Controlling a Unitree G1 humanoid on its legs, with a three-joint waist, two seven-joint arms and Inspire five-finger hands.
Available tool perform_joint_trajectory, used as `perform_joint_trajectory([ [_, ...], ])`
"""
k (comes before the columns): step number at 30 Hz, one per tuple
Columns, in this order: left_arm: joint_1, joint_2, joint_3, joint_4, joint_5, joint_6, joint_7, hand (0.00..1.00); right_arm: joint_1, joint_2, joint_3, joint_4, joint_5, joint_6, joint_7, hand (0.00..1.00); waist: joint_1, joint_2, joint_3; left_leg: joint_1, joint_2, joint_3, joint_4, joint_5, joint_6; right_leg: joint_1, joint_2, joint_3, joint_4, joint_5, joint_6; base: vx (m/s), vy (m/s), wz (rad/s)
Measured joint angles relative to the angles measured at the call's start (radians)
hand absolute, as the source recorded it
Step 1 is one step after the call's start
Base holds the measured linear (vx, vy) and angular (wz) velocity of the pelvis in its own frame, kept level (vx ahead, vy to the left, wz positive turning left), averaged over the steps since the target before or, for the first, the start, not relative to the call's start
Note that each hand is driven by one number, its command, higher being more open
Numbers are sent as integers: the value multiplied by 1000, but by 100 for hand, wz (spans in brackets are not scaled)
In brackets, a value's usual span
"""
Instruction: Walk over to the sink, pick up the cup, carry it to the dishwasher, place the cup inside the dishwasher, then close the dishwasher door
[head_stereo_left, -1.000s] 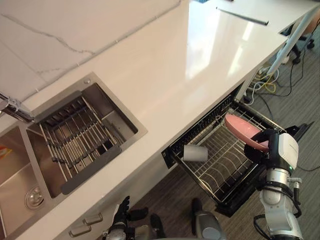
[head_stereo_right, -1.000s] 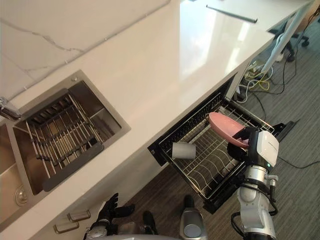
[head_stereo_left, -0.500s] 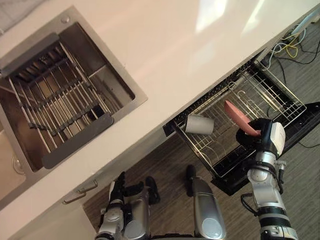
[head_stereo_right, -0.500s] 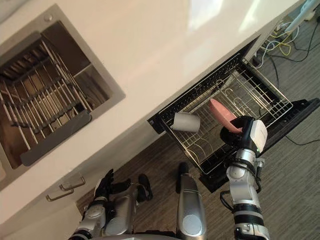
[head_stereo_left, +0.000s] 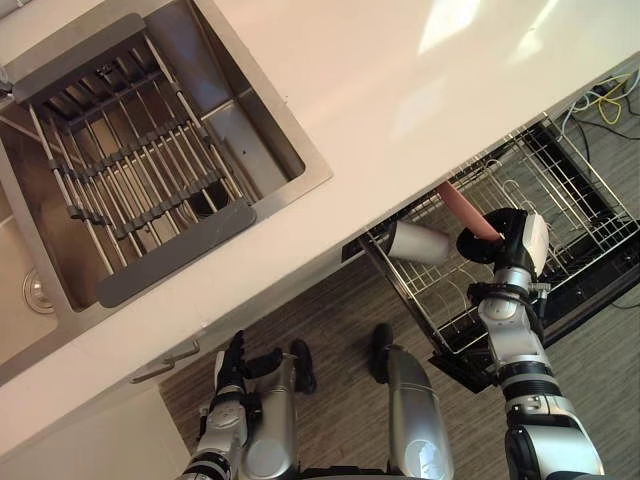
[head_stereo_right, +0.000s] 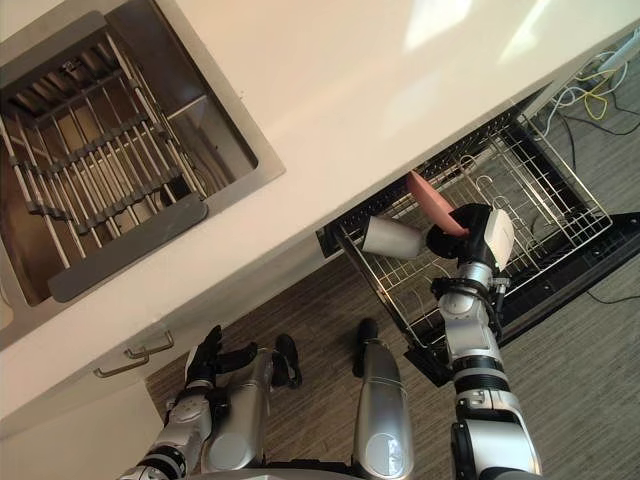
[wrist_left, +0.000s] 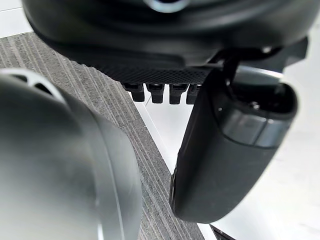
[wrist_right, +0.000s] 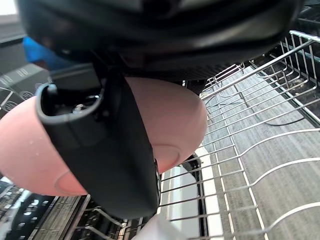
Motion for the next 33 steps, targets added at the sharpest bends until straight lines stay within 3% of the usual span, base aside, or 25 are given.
perform_joint_trajectory([
  [9,-6,-2,-1,7,0,0,7,100,-55,-33,-22,69,-4,31,-18,0,2,0,0,0,-9,2,-24,8,1,-3,-7,-3,-12,1,1,20,-5,2],
  [10,-6,-2,-1,7,0,0,7,100,-55,-34,-22,69,-5,31,-18,100,2,0,0,1,-10,3,-26,9,1,-3,-7,-3,-13,1,2,0,0,0],
  [25,-6,-5,-3,5,-6,0,15,100,-106,-27,-20,99,-4,34,-18,100,4,0,-1,6,-13,16,-55,28,-1,-11,-9,4,-25,8,4,1,-2,0],
  [33,-8,-3,-3,27,-4,14,17,100,102,96,29,-96,-4,32,-16,100,0,-6,-4,52,-18,10,-95,41,-7,40,-7,-9,-57,12,3,3,-10,2],
])
